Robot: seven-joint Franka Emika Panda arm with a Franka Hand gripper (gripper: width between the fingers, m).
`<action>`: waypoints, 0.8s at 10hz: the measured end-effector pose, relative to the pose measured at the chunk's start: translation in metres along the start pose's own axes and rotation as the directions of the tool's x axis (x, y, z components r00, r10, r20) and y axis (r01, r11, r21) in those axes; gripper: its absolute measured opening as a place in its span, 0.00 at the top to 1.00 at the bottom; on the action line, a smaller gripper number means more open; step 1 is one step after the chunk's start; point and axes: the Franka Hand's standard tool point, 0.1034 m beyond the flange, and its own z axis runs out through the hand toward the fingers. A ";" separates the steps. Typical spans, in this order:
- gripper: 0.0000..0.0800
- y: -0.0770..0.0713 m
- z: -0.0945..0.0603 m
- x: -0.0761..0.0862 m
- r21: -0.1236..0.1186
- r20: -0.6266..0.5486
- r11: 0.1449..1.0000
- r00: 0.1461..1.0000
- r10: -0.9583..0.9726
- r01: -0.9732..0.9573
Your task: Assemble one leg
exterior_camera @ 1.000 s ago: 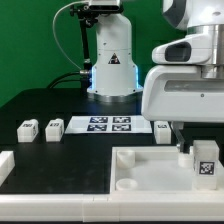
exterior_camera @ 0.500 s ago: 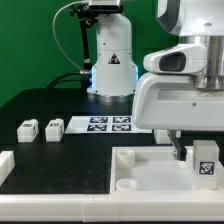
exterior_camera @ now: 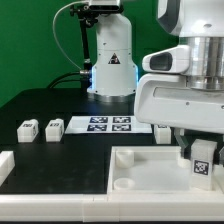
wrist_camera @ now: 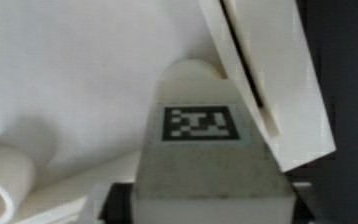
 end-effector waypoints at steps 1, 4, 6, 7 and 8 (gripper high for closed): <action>0.63 0.000 0.000 -0.001 0.003 0.003 0.994 0.994 0.113 -0.113; 0.63 0.004 0.001 -0.005 0.037 0.020 0.720 0.720 0.693 -0.693; 0.63 0.003 0.001 -0.007 0.032 0.051 0.475 0.476 0.878 -0.879; 0.63 0.003 0.000 -0.007 0.021 0.064 0.348 0.349 0.935 -0.937; 0.62 0.003 0.001 -0.006 0.007 0.067 0.286 0.286 0.956 -0.958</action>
Offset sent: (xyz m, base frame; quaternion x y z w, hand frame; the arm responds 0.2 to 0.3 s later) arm 0.0032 0.0189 -0.0019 0.1195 0.0070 0.4726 0.8731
